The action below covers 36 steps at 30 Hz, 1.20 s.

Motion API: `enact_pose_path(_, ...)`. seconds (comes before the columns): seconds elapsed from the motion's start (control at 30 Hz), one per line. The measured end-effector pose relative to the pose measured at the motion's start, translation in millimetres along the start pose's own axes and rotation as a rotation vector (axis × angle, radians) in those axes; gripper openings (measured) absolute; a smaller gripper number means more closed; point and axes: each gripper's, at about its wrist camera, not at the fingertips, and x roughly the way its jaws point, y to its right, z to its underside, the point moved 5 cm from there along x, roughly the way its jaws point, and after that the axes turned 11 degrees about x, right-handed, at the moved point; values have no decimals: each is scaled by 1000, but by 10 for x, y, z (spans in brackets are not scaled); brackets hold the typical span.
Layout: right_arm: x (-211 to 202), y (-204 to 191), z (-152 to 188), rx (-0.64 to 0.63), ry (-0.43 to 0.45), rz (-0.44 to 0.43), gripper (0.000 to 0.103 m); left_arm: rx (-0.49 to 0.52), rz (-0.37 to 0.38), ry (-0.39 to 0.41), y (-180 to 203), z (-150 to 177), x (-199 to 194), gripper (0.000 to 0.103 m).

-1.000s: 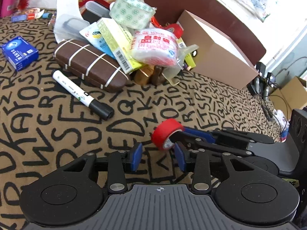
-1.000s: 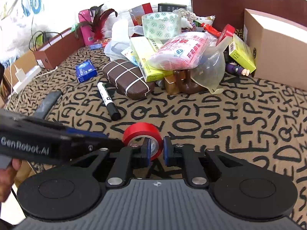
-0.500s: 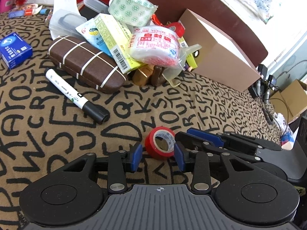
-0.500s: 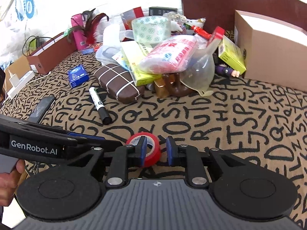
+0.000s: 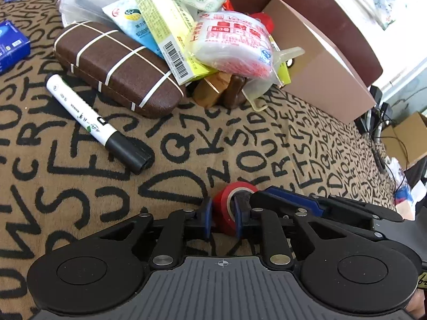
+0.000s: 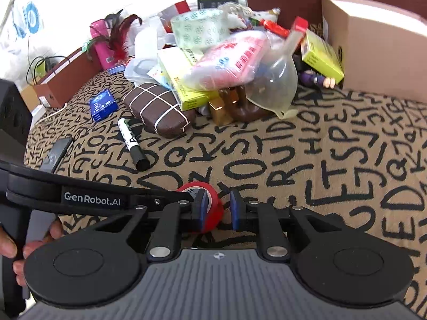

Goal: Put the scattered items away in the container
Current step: 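Close the left gripper on the red tape roll and lift it, then carry the red tape roll with the left gripper over the cardboard box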

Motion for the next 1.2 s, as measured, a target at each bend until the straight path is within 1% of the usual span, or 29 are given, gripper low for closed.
enact_pose_path(0.07,11,7,2,10,-9,-2,22,19,-2,2,18,4,-8,16)
enact_pose_path(0.13,7,1,16,0,-14,4,22,26,-4,11,22,19,5,15)
enact_pose_path(0.2,38,19,21,3,-23,-7,20,27,-1,23,10,10,44,11)
enact_pose_path(0.23,68,37,9,18,-35,-21,16,23,0,23,4,4,49,11)
enact_pose_path(0.27,99,54,1,34,-47,-35,15,19,0,21,6,-2,44,11)
enact_pose_path(0.33,109,60,-5,45,-50,-35,14,22,-10,27,43,3,10,10)
enact_pose_path(0.43,6,26,28,44,-25,-23,13,7,-8,31,124,45,-60,10)
enact_pose_path(0.5,-94,32,59,51,-7,-26,13,25,-10,46,218,56,-124,10)
enact_pose_path(0.6,-283,57,41,50,35,-30,13,62,-8,87,384,-34,-232,11)
enact_pose_path(0.67,-411,79,-40,49,79,-30,13,88,-2,122,509,-170,-278,11)
enact_pose_path(0.77,-592,120,-246,38,157,-26,13,140,7,170,723,-444,-318,11)
enact_pose_path(0.9,-834,242,-601,13,255,-12,13,205,26,235,1060,-928,-343,11)
enact_pose_path(1.03,-1107,402,-1146,-1,350,0,13,248,49,306,1393,-1534,-356,11)
enact_pose_path(1.2,-1305,643,-1924,-16,428,27,14,233,95,365,1683,-2240,-222,11)
